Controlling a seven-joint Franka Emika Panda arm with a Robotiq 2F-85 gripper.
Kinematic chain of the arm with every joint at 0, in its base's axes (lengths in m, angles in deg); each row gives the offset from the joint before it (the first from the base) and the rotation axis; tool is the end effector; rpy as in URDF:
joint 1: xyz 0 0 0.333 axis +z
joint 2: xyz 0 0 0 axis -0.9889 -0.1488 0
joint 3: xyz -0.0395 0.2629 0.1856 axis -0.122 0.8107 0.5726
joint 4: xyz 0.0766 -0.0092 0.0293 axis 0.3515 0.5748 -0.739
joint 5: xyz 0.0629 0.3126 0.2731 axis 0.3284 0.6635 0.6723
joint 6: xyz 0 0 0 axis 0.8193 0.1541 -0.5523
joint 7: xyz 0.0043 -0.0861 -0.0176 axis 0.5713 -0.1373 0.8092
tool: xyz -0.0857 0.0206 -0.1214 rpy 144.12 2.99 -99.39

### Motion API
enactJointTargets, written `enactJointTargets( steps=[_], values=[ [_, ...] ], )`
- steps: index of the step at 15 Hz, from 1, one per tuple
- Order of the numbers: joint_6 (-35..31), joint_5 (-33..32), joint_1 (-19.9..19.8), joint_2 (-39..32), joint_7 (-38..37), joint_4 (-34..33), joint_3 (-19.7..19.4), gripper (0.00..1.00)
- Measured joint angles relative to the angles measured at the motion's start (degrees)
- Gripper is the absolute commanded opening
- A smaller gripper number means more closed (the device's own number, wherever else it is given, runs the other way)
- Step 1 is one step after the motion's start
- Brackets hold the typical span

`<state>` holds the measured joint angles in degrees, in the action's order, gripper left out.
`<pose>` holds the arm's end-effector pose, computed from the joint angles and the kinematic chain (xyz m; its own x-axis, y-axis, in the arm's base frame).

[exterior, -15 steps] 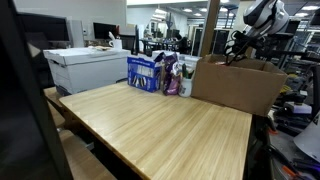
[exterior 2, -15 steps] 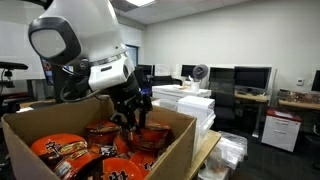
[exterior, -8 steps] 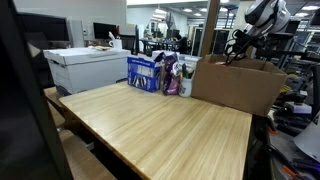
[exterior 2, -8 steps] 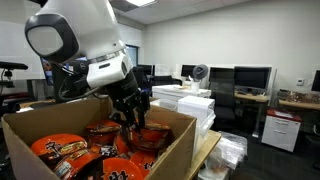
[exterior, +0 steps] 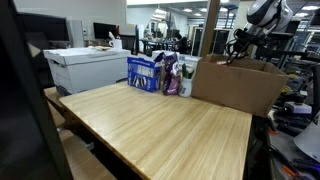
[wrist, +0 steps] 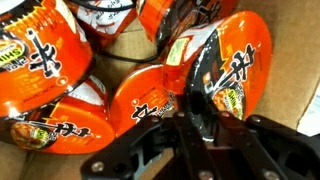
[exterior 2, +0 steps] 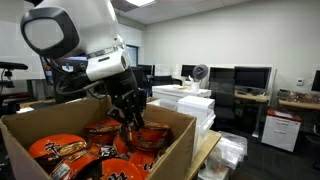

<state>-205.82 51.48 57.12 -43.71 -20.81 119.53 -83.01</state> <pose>0.3613 -0.3366 0.3094 -0.0211 -0.9935 0.1117 -0.9375 -0.0191 -0.3474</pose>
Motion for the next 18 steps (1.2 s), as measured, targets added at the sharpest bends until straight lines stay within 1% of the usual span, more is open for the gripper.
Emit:
enactJointTargets(
  steps=[6, 11, 12, 13, 14, 15, 16, 18],
  values=[
    [1.74, -8.42, -2.73, 3.26, -6.47, 0.23, 2.68, 0.02],
    [3.71, -12.93, -4.55, 6.55, -9.85, 0.24, 4.86, 0.02],
    [4.21, -13.36, -4.78, 7.17, -9.94, 0.24, 5.19, 0.05],
    [4.63, -13.75, -4.8, 7.62, -9.94, 0.24, 5.35, 0.27],
    [4.72, -13.97, -4.8, 7.9, -9.94, 0.25, 5.45, 0.29],
    [4.52, -14.05, -4.81, 8.08, -9.94, 0.25, 5.55, 0.29],
    [4.12, -14.06, -4.86, 8.16, -9.94, 0.25, 5.65, 0.32],
    [3.05, -14.06, -4.93, 8.12, -10.15, 0.25, 5.72, 0.44]
  ],
)
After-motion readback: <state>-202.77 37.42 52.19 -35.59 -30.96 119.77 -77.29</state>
